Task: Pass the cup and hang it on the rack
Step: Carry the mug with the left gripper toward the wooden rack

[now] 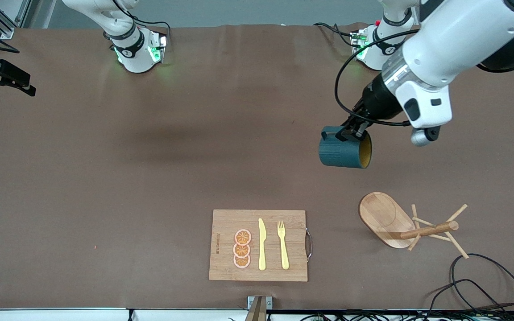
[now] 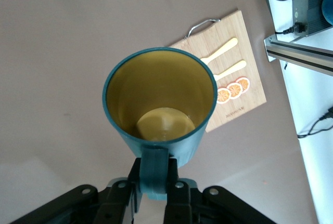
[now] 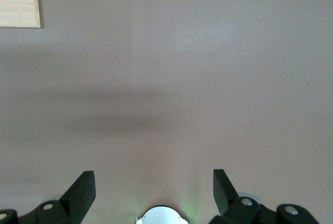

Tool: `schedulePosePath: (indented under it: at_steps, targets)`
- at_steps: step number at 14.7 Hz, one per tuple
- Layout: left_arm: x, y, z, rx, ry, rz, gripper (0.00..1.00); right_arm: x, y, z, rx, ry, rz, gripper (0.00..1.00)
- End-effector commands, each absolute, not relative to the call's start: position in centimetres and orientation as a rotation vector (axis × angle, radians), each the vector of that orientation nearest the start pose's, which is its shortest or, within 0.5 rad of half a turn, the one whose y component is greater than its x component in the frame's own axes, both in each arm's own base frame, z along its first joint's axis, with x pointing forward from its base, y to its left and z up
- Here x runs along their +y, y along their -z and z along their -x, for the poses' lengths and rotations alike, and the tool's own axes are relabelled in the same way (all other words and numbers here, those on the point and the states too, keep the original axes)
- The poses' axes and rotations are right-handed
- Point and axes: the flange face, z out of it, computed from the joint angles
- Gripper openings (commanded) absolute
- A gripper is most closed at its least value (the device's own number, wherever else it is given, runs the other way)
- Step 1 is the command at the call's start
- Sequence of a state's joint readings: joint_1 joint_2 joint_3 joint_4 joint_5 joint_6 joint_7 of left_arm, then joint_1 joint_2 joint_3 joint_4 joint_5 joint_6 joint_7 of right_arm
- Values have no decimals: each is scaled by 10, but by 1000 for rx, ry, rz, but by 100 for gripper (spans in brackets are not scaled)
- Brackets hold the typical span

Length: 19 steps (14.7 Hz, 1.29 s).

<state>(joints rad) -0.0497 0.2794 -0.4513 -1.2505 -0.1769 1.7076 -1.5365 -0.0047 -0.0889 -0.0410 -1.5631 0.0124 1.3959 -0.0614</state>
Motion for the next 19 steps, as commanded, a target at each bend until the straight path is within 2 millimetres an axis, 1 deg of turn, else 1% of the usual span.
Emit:
schedulePosePath:
  at_steps: [1, 3, 6, 9, 11, 13, 15, 16, 17, 18, 19]
  targets:
    - [-259, -651, -588, -1839, -345, 3009, 0, -23, -662, -498, -26, -114, 3126, 100]
    - [-241, -653, -597, -1919, -408, 3004, 0, -23, -662, -498, -25, -115, 3128, 100]
    - [-216, -648, -611, -1967, -481, 3010, 0, -23, -662, -499, -25, -115, 3128, 100]
    - [-164, -630, -637, -2052, -602, 3007, 0, -23, -662, -499, -26, -112, 3126, 100]
    - [-128, -610, -655, -2112, -719, 3005, 0, -23, -662, -499, -26, -112, 3126, 100]
    - [-98, -590, -671, -2163, -868, 3023, 0, -26, -663, -499, -18, -107, 3128, 100]
    - [-69, -566, -685, -2206, -957, 3022, 0, -27, -662, -499, -14, -109, 3126, 100]
    - [-55, -552, -692, -2209, -998, 3036, 0, -27, -662, -499, -16, -110, 3127, 100]
    - [-49, -537, -698, -2190, -1061, 3077, 0, -26, -662, -499, -18, -107, 3128, 100]
    - [-45, -528, -702, -2137, -1096, 3162, 0, -26, -663, -499, -21, -105, 3128, 100]
    - [-35, -518, -705, -2103, -1100, 3228, 0, -25, -663, -499, -23, -107, 3128, 100]
